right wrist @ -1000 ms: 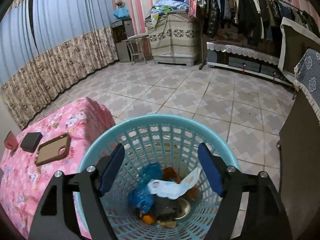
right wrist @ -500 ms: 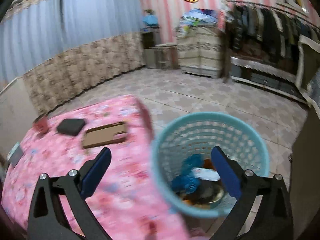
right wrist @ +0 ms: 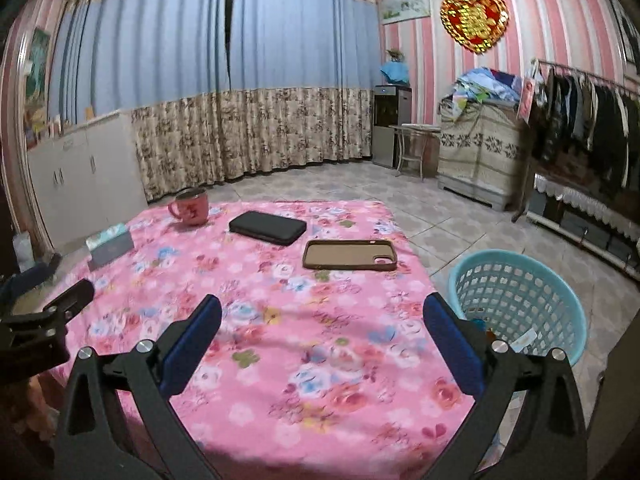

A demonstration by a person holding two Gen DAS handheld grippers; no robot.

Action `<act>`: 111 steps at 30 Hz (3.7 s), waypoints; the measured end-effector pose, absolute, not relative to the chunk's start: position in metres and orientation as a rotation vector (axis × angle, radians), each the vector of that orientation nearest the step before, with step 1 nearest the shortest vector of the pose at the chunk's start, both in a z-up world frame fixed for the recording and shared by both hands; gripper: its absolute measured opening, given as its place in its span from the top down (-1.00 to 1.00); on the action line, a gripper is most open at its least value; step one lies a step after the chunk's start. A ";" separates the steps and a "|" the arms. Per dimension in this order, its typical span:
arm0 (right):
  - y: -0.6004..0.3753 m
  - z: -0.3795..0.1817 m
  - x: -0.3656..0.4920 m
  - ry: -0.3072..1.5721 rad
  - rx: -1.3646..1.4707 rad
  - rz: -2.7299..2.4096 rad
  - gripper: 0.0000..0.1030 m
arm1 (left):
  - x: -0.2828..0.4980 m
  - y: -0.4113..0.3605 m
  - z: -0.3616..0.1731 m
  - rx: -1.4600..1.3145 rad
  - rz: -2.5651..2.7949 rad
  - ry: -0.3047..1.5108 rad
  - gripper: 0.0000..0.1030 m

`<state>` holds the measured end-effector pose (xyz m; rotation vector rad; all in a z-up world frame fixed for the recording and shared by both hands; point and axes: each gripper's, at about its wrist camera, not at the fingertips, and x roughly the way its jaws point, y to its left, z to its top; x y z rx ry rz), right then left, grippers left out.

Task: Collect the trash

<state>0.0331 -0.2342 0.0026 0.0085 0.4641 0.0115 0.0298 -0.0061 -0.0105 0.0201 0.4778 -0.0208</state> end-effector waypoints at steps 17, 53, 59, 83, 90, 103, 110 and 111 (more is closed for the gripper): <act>-0.221 -0.021 0.019 0.457 -0.012 -0.076 -0.91 | 0.032 -0.009 -0.027 0.032 -0.047 0.487 -0.90; -0.219 -0.024 0.022 0.449 -0.016 -0.056 -0.91 | 0.032 -0.010 -0.027 0.043 -0.015 0.466 -0.90; -0.220 -0.025 0.022 0.449 -0.017 -0.056 -0.91 | 0.032 -0.010 -0.027 0.042 -0.015 0.465 -0.90; -0.220 -0.026 0.022 0.446 -0.025 -0.055 -0.91 | 0.032 -0.009 -0.027 0.038 -0.014 0.463 -0.90; -0.220 -0.026 0.022 0.446 -0.025 -0.055 -0.91 | 0.032 -0.009 -0.027 0.038 -0.014 0.463 -0.90; -0.221 -0.028 0.022 0.444 -0.027 -0.056 -0.91 | 0.031 -0.009 -0.027 0.037 -0.013 0.460 -0.90; -0.220 -0.029 0.022 0.443 -0.030 -0.055 -0.91 | 0.031 -0.009 -0.027 0.035 -0.014 0.461 -0.90; -0.222 -0.028 0.021 0.442 -0.030 -0.054 -0.91 | 0.031 -0.009 -0.027 0.036 -0.014 0.461 -0.90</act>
